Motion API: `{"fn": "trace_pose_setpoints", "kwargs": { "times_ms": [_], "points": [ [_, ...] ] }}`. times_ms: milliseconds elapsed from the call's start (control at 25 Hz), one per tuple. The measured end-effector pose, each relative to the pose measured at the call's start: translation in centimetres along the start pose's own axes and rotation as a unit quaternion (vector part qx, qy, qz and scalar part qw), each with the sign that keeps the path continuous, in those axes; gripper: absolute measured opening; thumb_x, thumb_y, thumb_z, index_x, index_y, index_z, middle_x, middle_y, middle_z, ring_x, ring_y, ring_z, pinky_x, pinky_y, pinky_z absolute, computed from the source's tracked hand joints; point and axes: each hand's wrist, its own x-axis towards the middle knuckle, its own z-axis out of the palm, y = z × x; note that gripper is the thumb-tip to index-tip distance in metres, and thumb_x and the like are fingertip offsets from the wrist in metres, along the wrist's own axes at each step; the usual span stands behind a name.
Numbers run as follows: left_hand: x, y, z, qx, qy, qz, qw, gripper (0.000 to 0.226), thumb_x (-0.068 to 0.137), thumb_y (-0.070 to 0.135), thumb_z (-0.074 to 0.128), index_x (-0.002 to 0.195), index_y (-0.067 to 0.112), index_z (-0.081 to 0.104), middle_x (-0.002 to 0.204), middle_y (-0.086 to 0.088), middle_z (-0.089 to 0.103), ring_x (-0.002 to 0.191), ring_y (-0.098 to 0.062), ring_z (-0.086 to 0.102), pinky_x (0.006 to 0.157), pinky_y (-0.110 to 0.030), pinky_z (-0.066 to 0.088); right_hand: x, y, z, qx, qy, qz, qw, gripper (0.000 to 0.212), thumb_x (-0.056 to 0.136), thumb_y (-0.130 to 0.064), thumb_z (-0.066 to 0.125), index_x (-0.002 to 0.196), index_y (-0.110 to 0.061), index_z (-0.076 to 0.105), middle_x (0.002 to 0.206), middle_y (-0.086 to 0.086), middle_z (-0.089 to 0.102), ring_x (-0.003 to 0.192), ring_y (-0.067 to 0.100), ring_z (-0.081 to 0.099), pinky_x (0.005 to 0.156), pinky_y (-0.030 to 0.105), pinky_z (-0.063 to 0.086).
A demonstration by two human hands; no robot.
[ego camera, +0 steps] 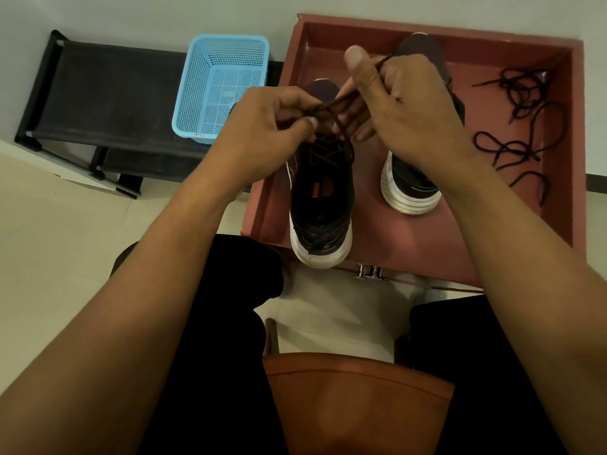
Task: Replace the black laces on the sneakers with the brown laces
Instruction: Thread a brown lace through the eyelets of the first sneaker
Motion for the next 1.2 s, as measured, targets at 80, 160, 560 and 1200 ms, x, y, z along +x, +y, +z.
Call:
{"fn": "trace_pose_setpoints", "kwargs": {
  "times_ms": [80,160,560,1200],
  "points": [
    [-0.1,0.2,-0.2,-0.063,0.027,-0.028,0.997,0.022,0.099,0.008,0.064,0.116,0.017,0.075,0.103,-0.001,0.08,0.101,-0.013,0.075,0.096,-0.027,0.056,0.1,0.3,0.1,0.064,0.013,0.024,0.998,0.054,0.114,-0.041,0.037,0.101,-0.006,0.077,0.087,0.005,0.079,0.08,0.014,0.078,0.077,0.035,0.065],
    [-0.2,0.4,-0.5,-0.144,0.053,-0.051,0.987,0.019,0.103,0.013,0.062,0.116,0.017,0.075,0.108,0.0,0.079,0.104,-0.012,0.074,0.097,-0.031,0.056,0.0,0.5,0.3,0.189,0.015,0.066,0.98,0.053,0.115,-0.038,0.034,0.111,-0.004,0.074,0.101,0.009,0.08,0.097,0.022,0.077,0.09,0.04,0.063],
    [-0.2,-1.6,-2.5,-0.092,0.09,-0.157,0.979,0.023,0.108,0.021,0.054,0.107,0.02,0.077,0.078,0.01,0.06,0.057,0.001,0.048,0.055,-0.017,0.039,0.0,0.9,-0.4,0.286,-0.002,0.194,0.938,0.045,0.114,-0.04,0.039,0.08,-0.016,0.056,0.056,-0.006,0.039,0.06,0.013,0.051,0.058,0.026,0.039],
    [-0.4,-2.0,-2.3,0.149,-0.046,-0.116,0.981,0.026,0.09,0.058,0.071,0.094,0.034,0.08,0.101,0.0,0.075,0.099,-0.017,0.068,0.091,-0.041,0.056,-0.2,0.9,-1.7,-0.163,-0.166,0.067,0.97,0.024,0.092,-0.054,0.073,0.088,-0.029,0.074,0.058,-0.013,0.06,0.06,0.002,0.064,0.07,0.025,0.049]
  ]
}}
